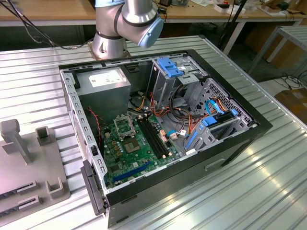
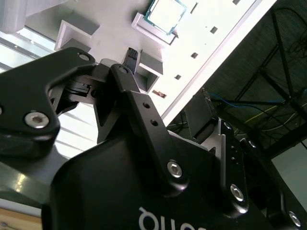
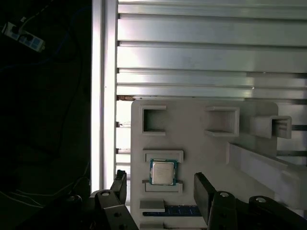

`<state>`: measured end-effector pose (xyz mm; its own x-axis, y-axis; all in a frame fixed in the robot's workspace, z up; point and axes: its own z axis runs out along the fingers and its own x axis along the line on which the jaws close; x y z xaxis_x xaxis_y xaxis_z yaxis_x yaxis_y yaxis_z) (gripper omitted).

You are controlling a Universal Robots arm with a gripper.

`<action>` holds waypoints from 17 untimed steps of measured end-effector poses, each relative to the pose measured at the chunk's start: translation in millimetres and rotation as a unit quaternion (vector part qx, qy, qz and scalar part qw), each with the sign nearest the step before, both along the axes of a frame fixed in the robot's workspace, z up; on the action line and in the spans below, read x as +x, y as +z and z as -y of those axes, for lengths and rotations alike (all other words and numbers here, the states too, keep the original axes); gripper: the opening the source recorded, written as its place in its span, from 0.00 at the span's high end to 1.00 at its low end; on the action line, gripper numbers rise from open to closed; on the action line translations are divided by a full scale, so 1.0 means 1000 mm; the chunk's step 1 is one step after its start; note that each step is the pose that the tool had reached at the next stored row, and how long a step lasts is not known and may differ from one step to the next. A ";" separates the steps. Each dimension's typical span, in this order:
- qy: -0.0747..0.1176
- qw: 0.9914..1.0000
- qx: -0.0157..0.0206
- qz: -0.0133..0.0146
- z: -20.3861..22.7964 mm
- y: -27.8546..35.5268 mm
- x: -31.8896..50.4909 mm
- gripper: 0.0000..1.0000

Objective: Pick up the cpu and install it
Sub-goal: 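Pick up the cpu and move it towards the insertion slot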

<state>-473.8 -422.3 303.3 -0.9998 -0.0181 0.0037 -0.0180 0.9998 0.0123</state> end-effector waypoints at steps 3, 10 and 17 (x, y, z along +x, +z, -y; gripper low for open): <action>0.000 1.000 0.000 0.000 0.0000 -0.0051 0.0000 0.33; 0.000 1.000 0.000 0.000 0.0000 -0.0055 0.0000 0.33; 0.000 1.000 0.000 0.000 0.0000 -0.0058 0.0000 0.33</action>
